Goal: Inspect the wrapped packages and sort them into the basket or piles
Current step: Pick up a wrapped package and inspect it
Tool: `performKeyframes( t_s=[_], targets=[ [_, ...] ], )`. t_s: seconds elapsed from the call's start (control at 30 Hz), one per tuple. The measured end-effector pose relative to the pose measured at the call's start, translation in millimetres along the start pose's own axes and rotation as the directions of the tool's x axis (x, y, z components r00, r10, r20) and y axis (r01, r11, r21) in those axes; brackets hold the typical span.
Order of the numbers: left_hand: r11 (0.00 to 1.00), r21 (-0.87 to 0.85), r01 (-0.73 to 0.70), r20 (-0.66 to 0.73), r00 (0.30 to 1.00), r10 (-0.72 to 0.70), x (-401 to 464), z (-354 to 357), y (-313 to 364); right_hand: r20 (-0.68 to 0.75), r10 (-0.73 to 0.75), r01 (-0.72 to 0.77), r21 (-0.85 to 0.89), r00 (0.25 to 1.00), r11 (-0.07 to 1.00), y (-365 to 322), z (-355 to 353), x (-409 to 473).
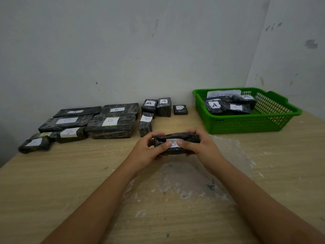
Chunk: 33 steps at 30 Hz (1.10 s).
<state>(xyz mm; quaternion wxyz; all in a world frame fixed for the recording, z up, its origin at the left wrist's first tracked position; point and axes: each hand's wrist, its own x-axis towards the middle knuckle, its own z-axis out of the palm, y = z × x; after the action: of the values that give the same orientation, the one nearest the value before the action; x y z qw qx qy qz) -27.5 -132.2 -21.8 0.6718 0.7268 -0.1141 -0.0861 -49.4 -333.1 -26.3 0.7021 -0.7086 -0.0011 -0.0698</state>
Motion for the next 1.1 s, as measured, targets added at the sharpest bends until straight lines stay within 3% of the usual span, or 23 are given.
performKeyframes(
  t_s=[0.33,0.67,0.9,1.1],
  targets=[
    [0.993,-0.094,0.077,0.003,0.997,-0.077,6.1,-5.5,-2.1,0.031,0.037,-0.037,0.01,0.999,0.999,0.6,-3.5,4.0],
    [0.998,-0.032,0.054,0.042,0.998,-0.053,4.1,-4.3,-2.0,-0.003,0.043,-0.043,0.046,0.999,0.998,-3.9,-5.0,2.5],
    [0.995,0.055,-0.088,0.043,0.995,0.086,2.9,-9.7,-2.0,0.017,0.105,-0.106,0.051,0.994,0.993,-9.3,-7.9,4.6],
    [0.994,0.083,-0.067,0.01,0.998,0.067,5.2,-12.1,-3.9,0.086,-0.009,0.02,-0.13,0.996,0.991,-13.6,-14.2,-3.6]
  ],
)
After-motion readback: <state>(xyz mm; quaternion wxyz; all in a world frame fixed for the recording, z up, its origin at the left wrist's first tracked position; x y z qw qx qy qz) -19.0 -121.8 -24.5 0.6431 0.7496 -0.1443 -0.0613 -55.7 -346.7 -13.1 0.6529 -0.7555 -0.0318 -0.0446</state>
